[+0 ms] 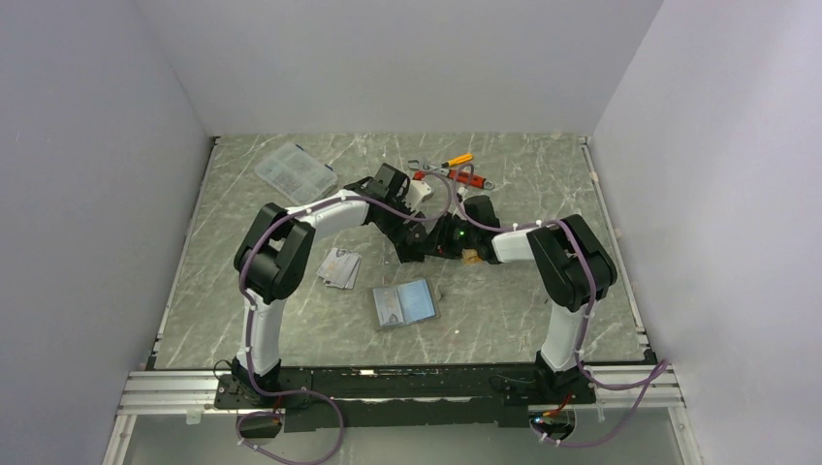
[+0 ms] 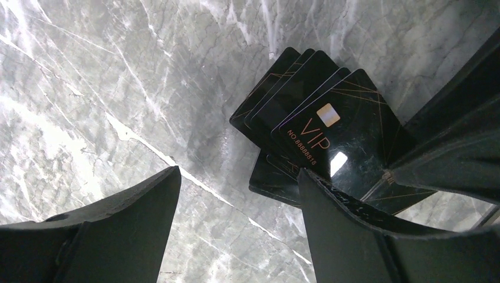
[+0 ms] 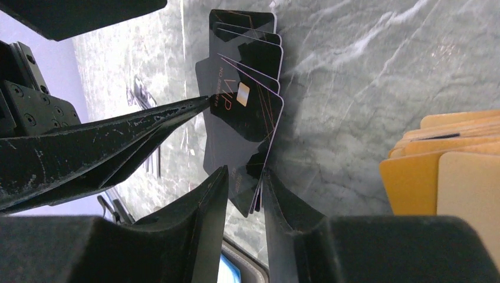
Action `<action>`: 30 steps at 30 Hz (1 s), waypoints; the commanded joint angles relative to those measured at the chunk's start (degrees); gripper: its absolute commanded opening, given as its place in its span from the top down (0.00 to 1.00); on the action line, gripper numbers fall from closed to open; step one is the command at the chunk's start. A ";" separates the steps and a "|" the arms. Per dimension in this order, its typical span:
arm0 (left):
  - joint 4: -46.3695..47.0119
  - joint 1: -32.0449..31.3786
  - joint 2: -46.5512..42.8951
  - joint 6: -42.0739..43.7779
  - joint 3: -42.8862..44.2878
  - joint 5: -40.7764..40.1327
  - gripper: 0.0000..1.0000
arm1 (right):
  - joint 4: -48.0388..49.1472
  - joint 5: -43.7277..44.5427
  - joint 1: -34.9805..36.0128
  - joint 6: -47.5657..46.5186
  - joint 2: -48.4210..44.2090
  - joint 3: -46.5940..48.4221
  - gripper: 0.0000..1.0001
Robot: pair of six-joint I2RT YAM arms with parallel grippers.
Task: Put the credit cards into the card holder
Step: Pick up the credit card from the center of the board.
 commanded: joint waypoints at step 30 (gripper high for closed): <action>2.66 -3.71 -6.82 3.17 -9.33 -0.22 0.18 | -16.00 7.26 -0.52 -3.43 -0.35 2.26 0.68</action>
